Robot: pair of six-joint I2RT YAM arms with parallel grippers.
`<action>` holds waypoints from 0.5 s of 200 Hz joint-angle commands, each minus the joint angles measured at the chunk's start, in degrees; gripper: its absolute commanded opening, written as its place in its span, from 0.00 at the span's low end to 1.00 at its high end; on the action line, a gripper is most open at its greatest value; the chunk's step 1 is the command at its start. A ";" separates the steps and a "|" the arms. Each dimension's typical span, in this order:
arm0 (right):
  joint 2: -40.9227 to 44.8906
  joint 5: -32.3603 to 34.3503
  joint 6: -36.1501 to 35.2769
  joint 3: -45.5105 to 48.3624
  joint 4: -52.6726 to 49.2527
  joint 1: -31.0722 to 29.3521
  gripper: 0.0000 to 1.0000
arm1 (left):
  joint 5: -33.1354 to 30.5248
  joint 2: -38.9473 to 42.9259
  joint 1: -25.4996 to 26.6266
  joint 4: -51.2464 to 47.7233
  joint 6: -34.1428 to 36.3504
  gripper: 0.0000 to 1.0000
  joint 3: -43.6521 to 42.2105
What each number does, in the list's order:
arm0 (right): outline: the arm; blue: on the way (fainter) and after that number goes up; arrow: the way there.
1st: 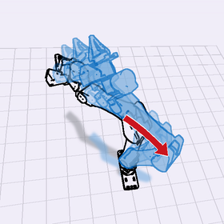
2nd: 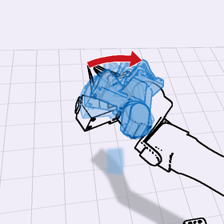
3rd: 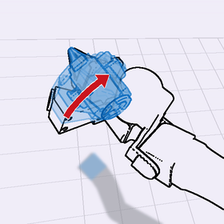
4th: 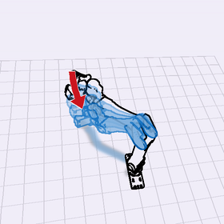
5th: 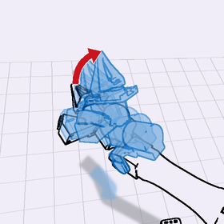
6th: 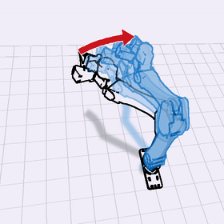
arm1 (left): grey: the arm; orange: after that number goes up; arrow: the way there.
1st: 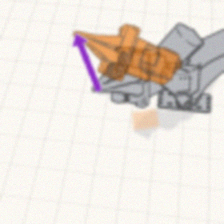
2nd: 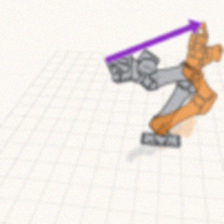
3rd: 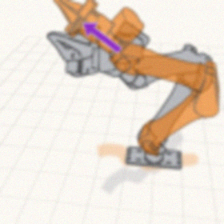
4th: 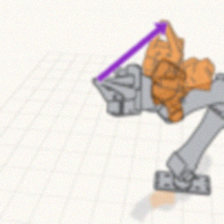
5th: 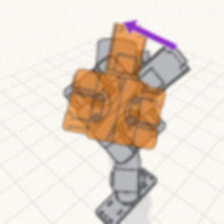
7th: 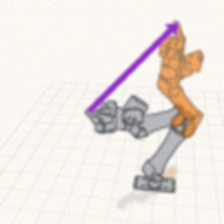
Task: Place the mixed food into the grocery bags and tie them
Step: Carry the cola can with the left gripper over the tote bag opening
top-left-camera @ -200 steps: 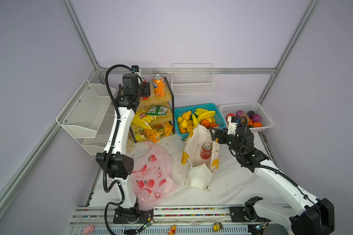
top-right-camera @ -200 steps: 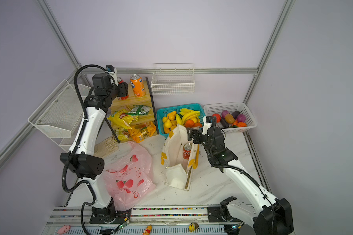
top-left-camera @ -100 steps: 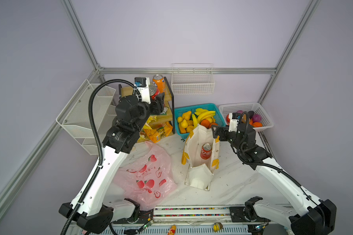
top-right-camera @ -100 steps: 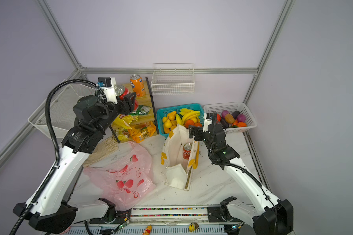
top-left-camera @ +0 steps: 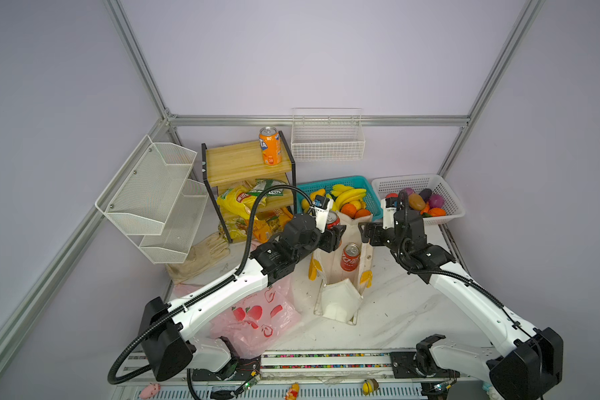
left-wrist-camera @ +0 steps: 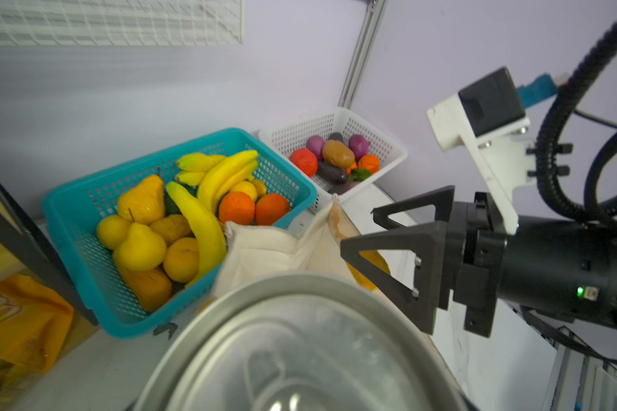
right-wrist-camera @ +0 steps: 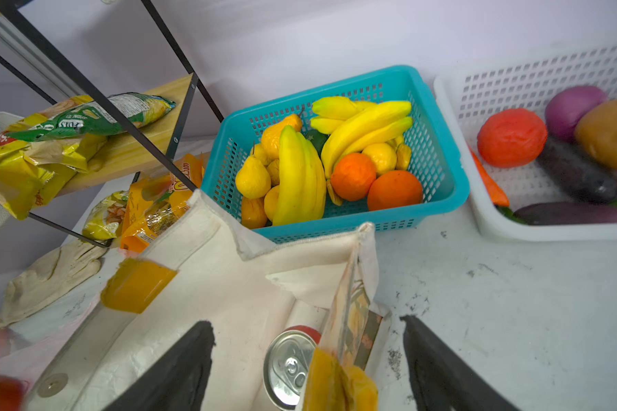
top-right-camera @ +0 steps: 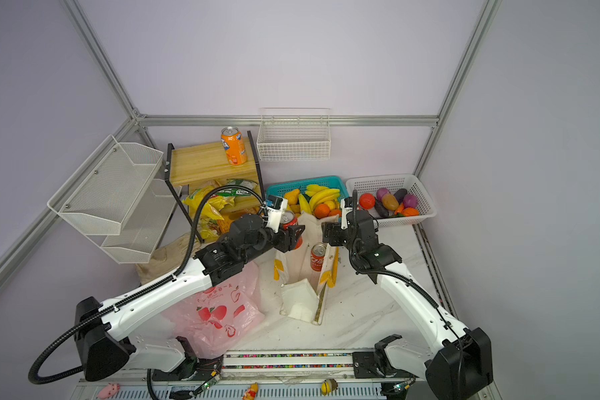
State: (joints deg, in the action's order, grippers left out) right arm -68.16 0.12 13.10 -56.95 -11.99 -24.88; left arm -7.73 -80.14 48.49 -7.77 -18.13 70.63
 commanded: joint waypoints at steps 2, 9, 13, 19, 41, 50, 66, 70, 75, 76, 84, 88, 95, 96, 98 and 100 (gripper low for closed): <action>-0.34 -0.61 -0.10 1.02 -1.41 0.18 0.74 | 0.69 0.81 1.01 14.74 -1.72 0.51 -1.24; -0.51 -0.77 0.23 1.28 -1.04 0.19 0.70 | 1.37 -0.03 1.29 14.97 -1.64 0.51 -1.23; -0.57 -0.96 0.60 1.36 -0.94 0.14 0.67 | 1.44 -0.31 1.42 15.02 -1.52 0.51 -1.18; -0.77 -1.02 0.93 1.47 -0.79 0.19 0.63 | 1.48 -1.82 1.65 15.14 -1.47 0.51 -1.13; -1.01 -0.73 1.40 1.74 -0.44 0.12 0.48 | 1.88 -5.09 2.00 15.39 -1.56 0.51 -0.53; -1.13 -0.93 1.49 1.76 -0.24 0.15 0.42 | 2.02 -6.23 2.21 15.20 -1.65 0.51 -0.09; -1.28 -1.25 1.60 1.48 0.01 0.14 0.35 | 1.41 -7.83 2.88 13.58 -1.89 0.51 0.68; -1.35 -1.45 1.58 1.53 0.23 0.18 0.34 | 0.93 -8.17 3.15 13.20 -1.99 0.51 0.88; -1.24 -1.69 1.57 1.57 0.57 0.18 0.33 | 0.16 -8.72 3.43 12.52 -2.21 0.51 1.23; -1.21 -1.70 1.57 1.58 0.65 0.14 0.32 | -0.06 -8.81 3.48 12.39 -2.23 0.51 1.29; -1.06 -1.86 1.85 1.89 1.43 0.17 0.30 | -1.25 -9.66 3.99 11.26 -2.50 0.51 1.84; -0.82 -2.09 2.12 2.13 1.87 0.12 0.29 | -1.78 -9.98 4.23 10.92 -2.60 0.51 2.09; -0.60 -2.40 2.65 2.49 2.58 0.13 0.27 | -2.80 -10.54 4.62 10.26 -2.83 0.51 2.46; -0.50 -2.40 2.73 2.56 2.67 0.11 0.26 | -2.90 -10.64 4.74 10.24 -2.85 0.51 2.48; -0.42 -2.40 2.79 2.66 2.80 0.10 0.26 | -3.06 -10.76 4.83 10.15 -2.80 0.51 2.49; -0.31 -2.41 2.93 2.75 2.90 0.17 0.25 | -3.28 -10.92 4.96 10.03 -2.79 0.51 2.56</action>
State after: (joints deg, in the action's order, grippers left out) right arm -69.08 -1.30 14.90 -55.59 -11.90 -24.88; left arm -7.70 -91.59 51.88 -1.93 -19.53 69.91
